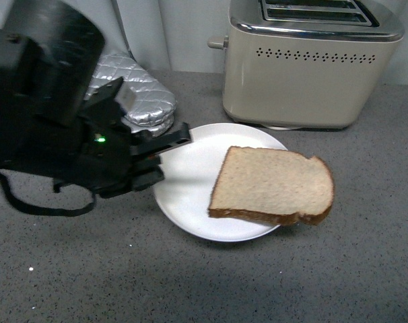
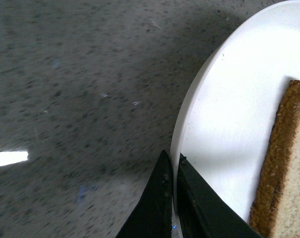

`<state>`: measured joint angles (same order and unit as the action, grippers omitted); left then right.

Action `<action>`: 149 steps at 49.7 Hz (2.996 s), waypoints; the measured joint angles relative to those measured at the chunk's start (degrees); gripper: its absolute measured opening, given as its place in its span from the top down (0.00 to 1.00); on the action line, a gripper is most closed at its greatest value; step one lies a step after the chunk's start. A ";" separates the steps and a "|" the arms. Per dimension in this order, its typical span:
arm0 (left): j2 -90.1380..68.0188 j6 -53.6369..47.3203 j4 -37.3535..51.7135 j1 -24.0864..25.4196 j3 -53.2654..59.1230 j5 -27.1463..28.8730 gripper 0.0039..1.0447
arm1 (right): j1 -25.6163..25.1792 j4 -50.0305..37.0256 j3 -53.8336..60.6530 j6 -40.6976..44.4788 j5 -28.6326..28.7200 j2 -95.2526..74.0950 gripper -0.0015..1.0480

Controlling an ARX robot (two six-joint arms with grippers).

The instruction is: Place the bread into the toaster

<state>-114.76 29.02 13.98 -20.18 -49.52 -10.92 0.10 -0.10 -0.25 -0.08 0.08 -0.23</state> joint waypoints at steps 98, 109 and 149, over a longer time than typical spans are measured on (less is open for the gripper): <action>39.10 -28.39 54.93 12.41 43.93 18.25 0.97 | 0.00 0.00 0.00 0.00 0.00 0.00 0.09; 56.33 -28.55 39.58 15.10 46.10 15.96 0.97 | 0.00 0.00 0.00 0.00 0.02 0.00 0.09; 91.65 -28.61 9.18 20.04 48.50 10.99 0.97 | 0.00 0.00 0.00 0.00 0.00 0.00 0.09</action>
<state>-23.11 0.40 23.16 -0.14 -1.02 0.08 0.10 -0.10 -0.25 -0.08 0.08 -0.23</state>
